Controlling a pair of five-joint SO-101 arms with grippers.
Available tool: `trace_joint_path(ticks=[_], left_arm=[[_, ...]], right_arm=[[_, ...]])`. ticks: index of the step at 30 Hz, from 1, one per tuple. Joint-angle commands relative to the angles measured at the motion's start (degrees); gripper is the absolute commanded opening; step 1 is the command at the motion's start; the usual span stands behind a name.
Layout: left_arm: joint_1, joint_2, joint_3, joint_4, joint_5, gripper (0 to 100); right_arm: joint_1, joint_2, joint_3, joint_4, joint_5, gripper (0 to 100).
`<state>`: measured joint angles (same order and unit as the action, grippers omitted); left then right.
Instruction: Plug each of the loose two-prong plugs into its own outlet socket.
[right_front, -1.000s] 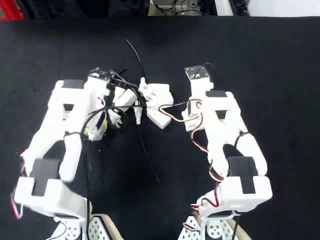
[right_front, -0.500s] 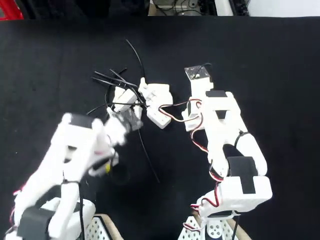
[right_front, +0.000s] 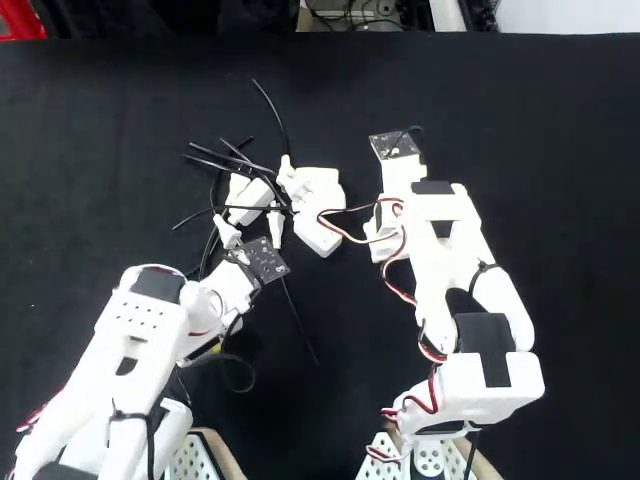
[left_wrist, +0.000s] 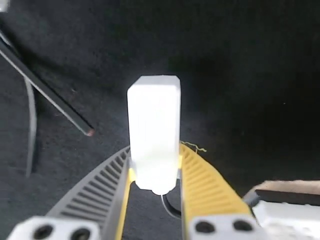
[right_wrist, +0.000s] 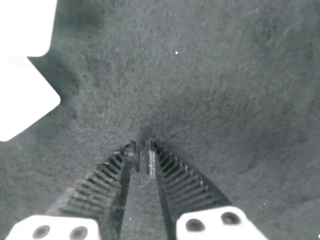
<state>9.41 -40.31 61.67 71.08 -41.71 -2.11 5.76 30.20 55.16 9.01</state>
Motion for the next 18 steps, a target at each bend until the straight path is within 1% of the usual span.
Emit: trace_joint_path(ticks=[1,3,6,8,11,13,16,18], left_arm=[[-1.36,-4.66,-0.04,-2.20,-5.10,3],[-4.44,-5.36,-0.13,-4.04,-7.82,5],[-9.80,-5.36,-0.04,-6.07,-10.11,13],[-11.74,-5.36,-0.04,-6.86,-11.16,18],[-11.65,-5.89,-0.04,-6.42,-10.99,22],[-10.59,-5.98,-0.13,-4.57,-10.99,23],[-6.81,-5.98,-0.13,-1.49,-10.81,23],[-4.18,-5.98,-0.22,-1.14,-7.74,23]], right_arm=[[0.44,-0.04,-2.33,-0.62,0.53,4.4],[0.44,-0.04,-2.33,-0.62,0.53,4.4],[0.53,-0.04,-2.33,-0.70,0.53,4.4],[0.53,-0.04,-2.33,-0.70,0.53,4.4],[0.53,-0.04,-2.33,-0.70,0.53,4.4],[0.53,-0.04,-2.33,-0.70,0.53,4.4],[0.53,-0.04,-2.33,-0.70,0.53,4.4],[0.53,-0.04,-2.33,-0.70,0.53,4.4]])
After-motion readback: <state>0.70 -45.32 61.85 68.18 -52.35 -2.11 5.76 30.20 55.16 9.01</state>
